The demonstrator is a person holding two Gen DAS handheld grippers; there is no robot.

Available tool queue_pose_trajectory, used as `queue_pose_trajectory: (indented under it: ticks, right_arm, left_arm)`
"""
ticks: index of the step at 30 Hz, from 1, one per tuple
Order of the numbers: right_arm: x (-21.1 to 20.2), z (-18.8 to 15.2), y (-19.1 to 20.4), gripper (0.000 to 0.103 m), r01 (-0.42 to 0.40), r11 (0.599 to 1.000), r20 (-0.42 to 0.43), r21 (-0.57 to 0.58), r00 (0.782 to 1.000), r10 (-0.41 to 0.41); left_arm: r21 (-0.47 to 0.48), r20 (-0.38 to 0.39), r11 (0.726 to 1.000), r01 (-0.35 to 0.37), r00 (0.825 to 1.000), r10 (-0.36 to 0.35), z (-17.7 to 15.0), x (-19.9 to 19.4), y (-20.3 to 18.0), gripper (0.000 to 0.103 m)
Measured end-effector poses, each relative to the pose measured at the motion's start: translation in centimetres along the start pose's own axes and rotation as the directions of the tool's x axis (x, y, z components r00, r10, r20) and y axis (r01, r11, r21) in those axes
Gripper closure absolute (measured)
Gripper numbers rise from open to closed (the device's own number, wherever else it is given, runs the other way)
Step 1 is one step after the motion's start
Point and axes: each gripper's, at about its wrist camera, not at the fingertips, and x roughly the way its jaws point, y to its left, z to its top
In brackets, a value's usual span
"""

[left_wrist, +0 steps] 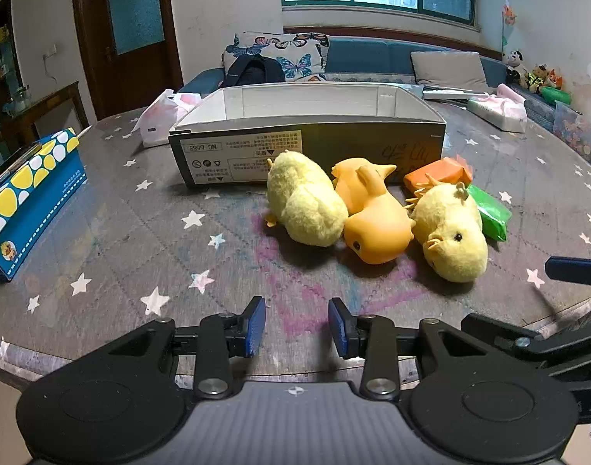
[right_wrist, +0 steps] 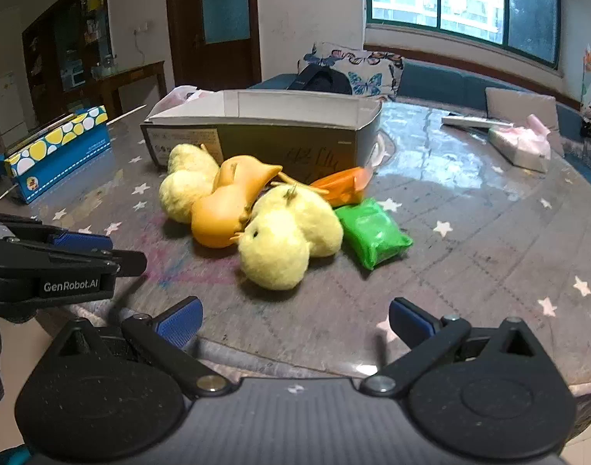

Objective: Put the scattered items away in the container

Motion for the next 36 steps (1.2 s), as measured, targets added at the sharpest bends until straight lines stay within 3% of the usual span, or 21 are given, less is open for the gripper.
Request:
queue_pose_trajectory:
  ticks: [13,36]
  right_arm:
    - [0.47,-0.56,0.37,0.0,-0.007,1.0,-0.047,-0.008,0.999,0.006]
    - [0.67,-0.73,0.3,0.0,-0.003,1.0,-0.06,-0.003,0.998,0.002]
  left_arm:
    - [0.0,-0.02,1.0,0.008,1.0,-0.008,-0.51,0.17,-0.55,0.064]
    - [-0.001,-0.025,1.0,0.004,1.0,-0.004,-0.58,0.26,-0.93,0.064]
